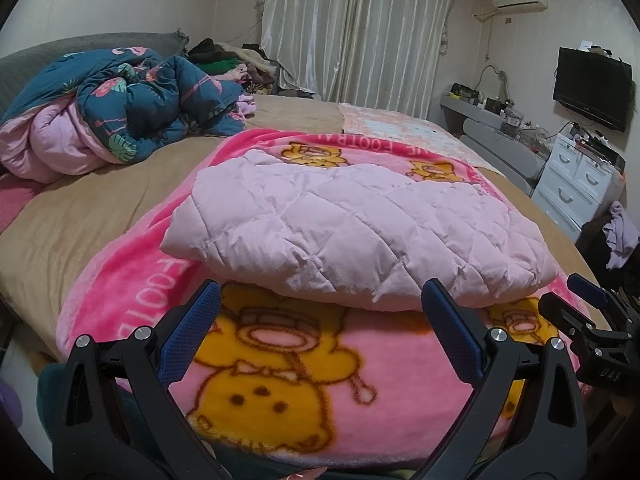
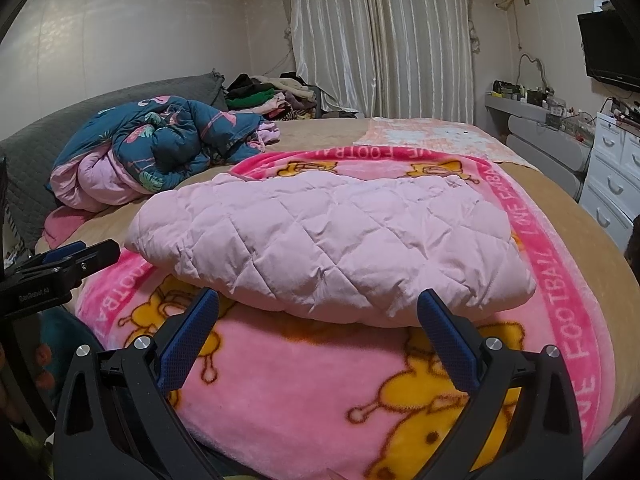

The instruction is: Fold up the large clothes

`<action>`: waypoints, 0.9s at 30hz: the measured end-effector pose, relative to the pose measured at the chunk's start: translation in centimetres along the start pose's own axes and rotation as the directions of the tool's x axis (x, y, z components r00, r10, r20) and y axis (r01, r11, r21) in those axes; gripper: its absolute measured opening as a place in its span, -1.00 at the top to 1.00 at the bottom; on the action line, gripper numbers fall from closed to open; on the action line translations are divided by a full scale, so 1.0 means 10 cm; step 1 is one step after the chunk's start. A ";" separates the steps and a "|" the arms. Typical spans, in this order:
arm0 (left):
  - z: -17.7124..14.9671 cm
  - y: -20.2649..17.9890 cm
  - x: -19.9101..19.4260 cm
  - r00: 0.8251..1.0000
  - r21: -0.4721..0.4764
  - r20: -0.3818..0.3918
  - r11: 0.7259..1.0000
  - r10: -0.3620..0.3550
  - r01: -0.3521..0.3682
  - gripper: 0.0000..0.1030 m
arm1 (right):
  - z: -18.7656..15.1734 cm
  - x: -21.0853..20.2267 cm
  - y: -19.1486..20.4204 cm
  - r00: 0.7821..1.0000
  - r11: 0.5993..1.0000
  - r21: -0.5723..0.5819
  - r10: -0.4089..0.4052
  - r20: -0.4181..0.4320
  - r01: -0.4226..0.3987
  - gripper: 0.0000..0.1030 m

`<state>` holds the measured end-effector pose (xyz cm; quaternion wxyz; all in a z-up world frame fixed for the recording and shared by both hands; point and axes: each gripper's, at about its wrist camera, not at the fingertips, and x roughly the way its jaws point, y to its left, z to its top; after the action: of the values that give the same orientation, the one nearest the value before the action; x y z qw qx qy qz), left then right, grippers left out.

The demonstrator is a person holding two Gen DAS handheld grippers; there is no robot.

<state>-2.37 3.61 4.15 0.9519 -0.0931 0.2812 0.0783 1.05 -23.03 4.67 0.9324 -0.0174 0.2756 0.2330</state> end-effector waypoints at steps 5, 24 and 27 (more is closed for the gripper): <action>0.00 0.00 0.00 1.000 0.002 0.000 1.000 0.005 -0.005 -0.82 | 0.01 0.01 0.01 1.000 1.000 -0.004 -0.001 -0.001 0.001 -0.92; -0.02 0.01 0.01 1.000 0.003 -0.004 1.000 0.006 -0.006 -0.82 | 0.00 0.01 0.02 1.000 1.000 -0.001 -0.004 -0.004 0.004 -0.92; -0.03 0.01 0.01 1.000 -0.001 -0.004 1.000 0.007 -0.007 -0.82 | 0.00 0.01 0.02 1.000 1.000 -0.001 -0.004 -0.006 0.004 -0.92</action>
<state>-2.49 3.68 3.84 0.9510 -0.0926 0.2834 0.0818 1.05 -22.84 4.64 0.9321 -0.0191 0.2781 0.2311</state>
